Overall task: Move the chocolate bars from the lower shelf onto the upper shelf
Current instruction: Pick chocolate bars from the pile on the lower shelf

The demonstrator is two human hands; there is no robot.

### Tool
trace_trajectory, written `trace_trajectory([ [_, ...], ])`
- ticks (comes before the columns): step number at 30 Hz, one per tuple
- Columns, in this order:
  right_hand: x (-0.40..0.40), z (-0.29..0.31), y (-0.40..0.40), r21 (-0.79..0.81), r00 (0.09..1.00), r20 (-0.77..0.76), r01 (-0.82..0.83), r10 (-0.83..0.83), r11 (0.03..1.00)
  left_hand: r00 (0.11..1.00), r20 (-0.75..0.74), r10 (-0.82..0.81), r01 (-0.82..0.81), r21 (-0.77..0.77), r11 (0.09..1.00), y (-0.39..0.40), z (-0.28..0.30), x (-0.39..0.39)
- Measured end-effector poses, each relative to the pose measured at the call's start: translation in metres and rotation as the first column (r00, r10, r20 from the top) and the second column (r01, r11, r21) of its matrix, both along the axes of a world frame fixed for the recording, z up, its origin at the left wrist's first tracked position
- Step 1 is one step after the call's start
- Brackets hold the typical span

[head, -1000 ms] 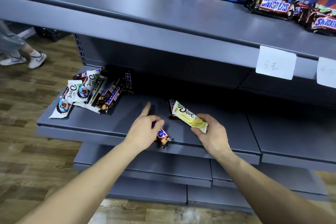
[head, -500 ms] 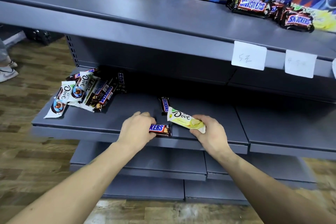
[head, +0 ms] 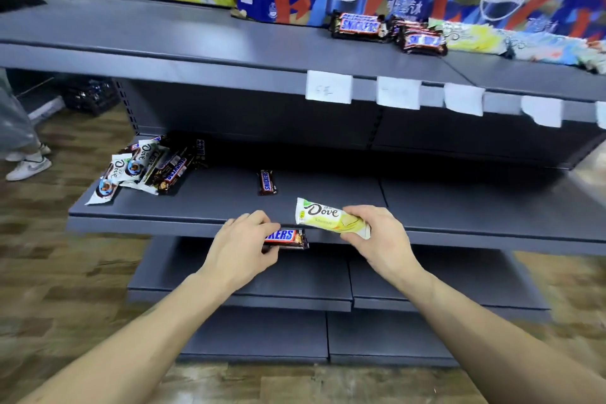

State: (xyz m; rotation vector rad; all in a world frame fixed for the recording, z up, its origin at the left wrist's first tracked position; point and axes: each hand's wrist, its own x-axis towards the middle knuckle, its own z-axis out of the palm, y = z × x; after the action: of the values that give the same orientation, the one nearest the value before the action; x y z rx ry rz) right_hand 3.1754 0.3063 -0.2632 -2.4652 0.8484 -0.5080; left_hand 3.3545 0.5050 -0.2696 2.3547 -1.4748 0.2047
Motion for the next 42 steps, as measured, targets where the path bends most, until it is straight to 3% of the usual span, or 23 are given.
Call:
trace_trajectory([
  [14, -0.192, 0.089, -0.019, -0.192, 0.994, 0.099, 0.060, -0.042, 0.980, 0.967, 0.170, -0.188, 0.222, -0.211, 0.952, -0.032, 0.080, -0.176],
  [21, -0.257, 0.137, -0.041, -0.250, 0.981, 0.163, 0.144, -0.105, 0.957, 0.952, 0.105, -0.287, 0.305, -0.284, 0.909, -0.063, 0.123, -0.236],
  [31, -0.282, 0.177, -0.087, -0.263, 0.965, 0.224, 0.191, -0.132, 0.946, 0.937, 0.176, -0.302, 0.348, -0.385, 0.855, -0.112, 0.163, -0.267],
  [42, -0.269, 0.216, -0.171, -0.363, 0.965, 0.240, 0.194, -0.110, 0.911, 0.915, 0.094, -0.391, 0.393, -0.418, 0.819, -0.204, 0.191, -0.265],
])
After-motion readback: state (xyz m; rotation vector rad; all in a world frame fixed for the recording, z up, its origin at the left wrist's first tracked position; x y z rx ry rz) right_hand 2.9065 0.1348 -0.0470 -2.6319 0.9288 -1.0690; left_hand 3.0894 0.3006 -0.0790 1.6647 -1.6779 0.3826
